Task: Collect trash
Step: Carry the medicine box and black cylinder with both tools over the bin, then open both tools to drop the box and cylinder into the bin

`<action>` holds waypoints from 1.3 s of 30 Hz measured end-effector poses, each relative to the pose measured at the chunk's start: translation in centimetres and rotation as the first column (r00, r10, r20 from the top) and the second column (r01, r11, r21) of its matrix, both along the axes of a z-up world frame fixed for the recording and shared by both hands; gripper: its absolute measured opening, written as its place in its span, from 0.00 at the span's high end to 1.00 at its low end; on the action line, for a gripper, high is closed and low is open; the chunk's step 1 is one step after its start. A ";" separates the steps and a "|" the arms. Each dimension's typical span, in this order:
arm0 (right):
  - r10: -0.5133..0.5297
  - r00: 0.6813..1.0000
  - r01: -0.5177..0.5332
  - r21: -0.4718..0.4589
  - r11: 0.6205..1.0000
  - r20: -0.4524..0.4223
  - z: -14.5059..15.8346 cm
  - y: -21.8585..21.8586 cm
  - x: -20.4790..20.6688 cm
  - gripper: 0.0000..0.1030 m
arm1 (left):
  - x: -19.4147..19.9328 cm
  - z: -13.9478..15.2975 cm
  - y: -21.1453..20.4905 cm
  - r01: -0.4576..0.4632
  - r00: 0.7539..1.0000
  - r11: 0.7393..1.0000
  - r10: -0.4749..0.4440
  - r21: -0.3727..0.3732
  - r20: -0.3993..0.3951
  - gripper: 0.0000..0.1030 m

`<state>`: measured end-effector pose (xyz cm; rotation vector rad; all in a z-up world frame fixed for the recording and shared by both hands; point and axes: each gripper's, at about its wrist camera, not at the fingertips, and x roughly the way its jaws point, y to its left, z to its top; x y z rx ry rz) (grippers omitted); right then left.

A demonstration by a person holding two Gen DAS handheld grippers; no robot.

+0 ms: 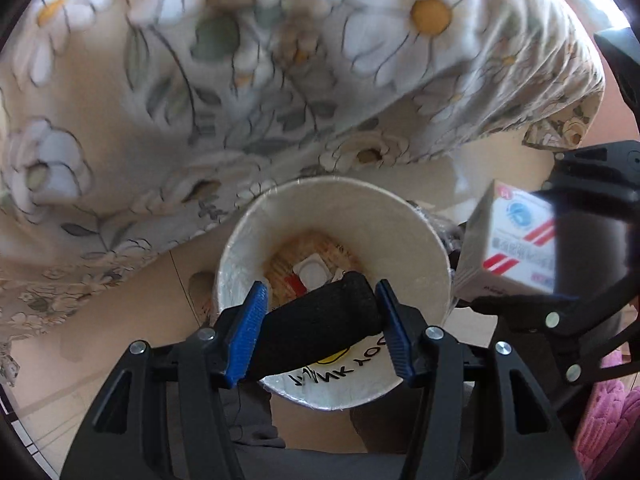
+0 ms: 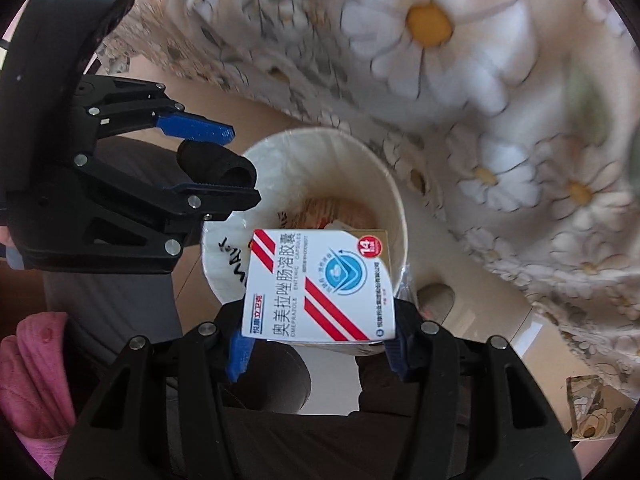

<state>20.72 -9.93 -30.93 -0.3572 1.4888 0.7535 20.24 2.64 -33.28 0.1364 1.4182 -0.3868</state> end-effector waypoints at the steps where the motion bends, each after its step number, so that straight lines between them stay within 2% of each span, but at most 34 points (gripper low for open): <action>1: 0.001 1.000 -0.001 -0.007 1.000 -0.010 -0.8 0.3 0.1 0.47 | 0.0 -0.7 -0.1 0.002 1.000 1.000 -0.002 0.008 -0.005 0.44; 12: -0.014 0.994 0.004 -0.088 0.996 -0.110 -8.6 2.1 -0.3 0.47 | 1.2 -7.6 0.1 -0.067 0.992 0.996 0.072 0.051 -0.100 0.44; 21: -0.025 0.983 0.002 -0.128 0.992 -0.181 -12.8 2.7 0.2 0.47 | 1.8 -12.1 0.2 -0.091 0.978 0.993 0.103 0.073 -0.182 0.43; 29: -0.034 0.980 0.005 -0.147 0.989 -0.197 -14.9 2.8 0.5 0.46 | 2.1 -13.8 -0.4 -0.087 0.972 0.991 0.106 0.097 -0.212 0.42; 31: -0.020 0.983 -0.008 -0.155 0.988 -0.180 -15.1 3.0 0.2 0.43 | 2.2 -14.1 -0.3 -0.092 0.968 0.989 0.115 0.112 -0.224 0.37; 32: -0.012 0.985 -0.016 -0.166 0.986 -0.169 -15.0 3.1 -0.1 0.41 | 2.2 -14.2 -0.2 -0.099 0.966 0.988 0.124 0.118 -0.227 0.28; 33: -0.003 0.987 -0.025 -0.173 0.985 -0.159 -15.0 3.2 -0.2 0.37 | 2.3 -14.3 -0.1 -0.103 0.967 0.987 0.128 0.120 -0.222 0.25; 39: 0.003 0.989 -0.029 -0.172 0.985 -0.147 -14.8 3.3 -0.3 0.35 | 2.1 -14.3 -0.2 -0.092 0.967 0.988 0.118 0.124 -0.224 0.25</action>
